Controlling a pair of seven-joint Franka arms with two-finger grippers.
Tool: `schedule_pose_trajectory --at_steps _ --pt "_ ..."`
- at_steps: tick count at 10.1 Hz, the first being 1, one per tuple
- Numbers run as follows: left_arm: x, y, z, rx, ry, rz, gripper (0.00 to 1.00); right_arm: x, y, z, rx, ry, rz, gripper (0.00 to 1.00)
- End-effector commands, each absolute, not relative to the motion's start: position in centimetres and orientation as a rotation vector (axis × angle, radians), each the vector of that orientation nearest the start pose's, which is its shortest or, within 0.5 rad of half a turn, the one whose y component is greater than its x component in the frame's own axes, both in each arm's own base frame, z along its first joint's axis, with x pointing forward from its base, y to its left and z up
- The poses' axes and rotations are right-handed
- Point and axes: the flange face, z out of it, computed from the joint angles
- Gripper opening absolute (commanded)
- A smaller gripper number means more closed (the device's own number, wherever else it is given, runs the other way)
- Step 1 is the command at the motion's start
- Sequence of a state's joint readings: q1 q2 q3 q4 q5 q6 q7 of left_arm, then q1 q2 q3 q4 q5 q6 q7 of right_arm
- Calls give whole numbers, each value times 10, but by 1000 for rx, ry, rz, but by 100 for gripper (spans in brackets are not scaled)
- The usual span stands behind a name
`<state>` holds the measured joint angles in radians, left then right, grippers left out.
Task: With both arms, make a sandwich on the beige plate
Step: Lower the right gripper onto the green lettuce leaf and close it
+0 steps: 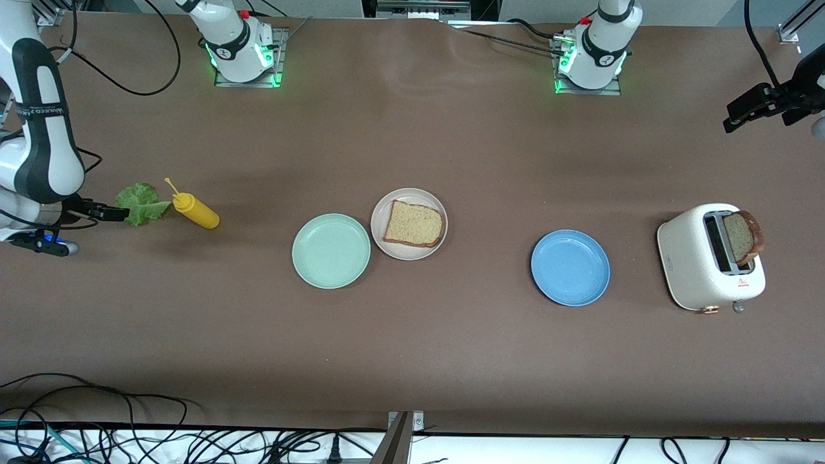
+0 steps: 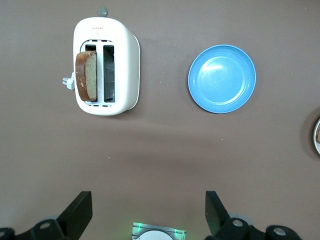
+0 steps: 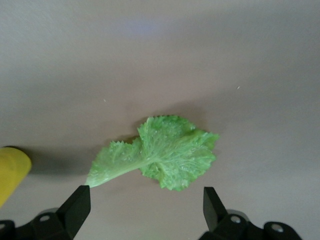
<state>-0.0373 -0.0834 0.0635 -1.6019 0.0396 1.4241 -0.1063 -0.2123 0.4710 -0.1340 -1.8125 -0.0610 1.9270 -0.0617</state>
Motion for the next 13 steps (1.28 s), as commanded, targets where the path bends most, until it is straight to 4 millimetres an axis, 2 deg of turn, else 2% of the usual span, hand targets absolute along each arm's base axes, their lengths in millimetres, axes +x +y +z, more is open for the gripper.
schedule_pose_trajectory --at_steps 1,4,6,8,11,12,13 --pt "511 21 653 -3119 -197 129 100 563 -207 253 -3110 387 552 100" --pt "511 21 653 -3121 -191 132 100 562 -210 218 -3106 385 577 100" --pt "512 23 651 -3122 -196 137 100 561 -207 207 -3089 398 600 100" --pt "513 10 652 -3125 -181 134 100 559 -204 199 -3040 441 606 100" --pt "513 13 651 -3125 -183 137 100 550 -216 187 -3015 474 650 99" --pt "513 15 651 -3125 -191 137 100 549 -216 187 -3010 478 658 90" --pt "513 18 650 -3123 -196 139 100 548 -216 186 -3007 476 670 70"
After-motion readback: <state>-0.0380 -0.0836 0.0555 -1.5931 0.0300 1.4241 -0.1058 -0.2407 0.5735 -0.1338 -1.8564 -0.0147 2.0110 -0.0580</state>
